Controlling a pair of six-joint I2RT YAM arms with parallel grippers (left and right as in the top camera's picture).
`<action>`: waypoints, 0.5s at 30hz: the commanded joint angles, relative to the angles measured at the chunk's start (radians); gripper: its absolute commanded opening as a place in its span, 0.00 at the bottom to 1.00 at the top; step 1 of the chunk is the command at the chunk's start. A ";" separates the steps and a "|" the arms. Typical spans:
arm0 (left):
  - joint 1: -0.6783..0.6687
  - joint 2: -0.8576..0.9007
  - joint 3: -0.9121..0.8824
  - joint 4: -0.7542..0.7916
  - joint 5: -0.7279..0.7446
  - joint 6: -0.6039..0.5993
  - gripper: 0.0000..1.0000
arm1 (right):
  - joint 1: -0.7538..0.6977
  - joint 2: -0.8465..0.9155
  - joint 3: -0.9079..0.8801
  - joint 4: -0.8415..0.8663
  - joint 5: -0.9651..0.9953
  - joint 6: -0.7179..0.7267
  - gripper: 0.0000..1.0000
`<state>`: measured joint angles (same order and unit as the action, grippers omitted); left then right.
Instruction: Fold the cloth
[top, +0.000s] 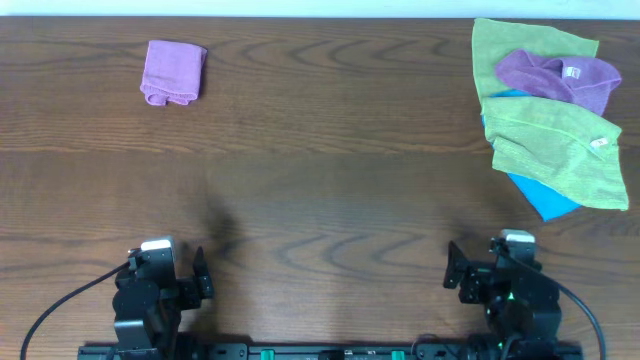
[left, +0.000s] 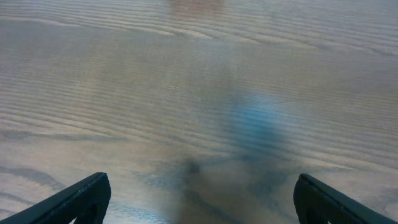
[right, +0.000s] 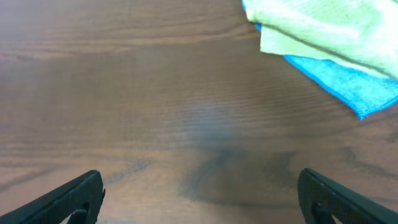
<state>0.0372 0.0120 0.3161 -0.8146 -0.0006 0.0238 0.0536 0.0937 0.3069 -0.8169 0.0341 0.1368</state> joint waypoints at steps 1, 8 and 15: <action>-0.006 -0.008 -0.007 -0.002 -0.009 0.006 0.95 | -0.011 -0.024 -0.030 -0.004 -0.016 -0.042 0.99; -0.006 -0.008 -0.007 -0.002 -0.009 0.006 0.95 | -0.011 -0.053 -0.085 -0.006 -0.008 -0.049 0.99; -0.006 -0.008 -0.007 -0.002 -0.009 0.006 0.95 | -0.031 -0.063 -0.122 -0.006 -0.004 -0.051 0.99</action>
<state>0.0372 0.0120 0.3161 -0.8146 -0.0006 0.0242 0.0452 0.0437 0.1989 -0.8215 0.0288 0.1013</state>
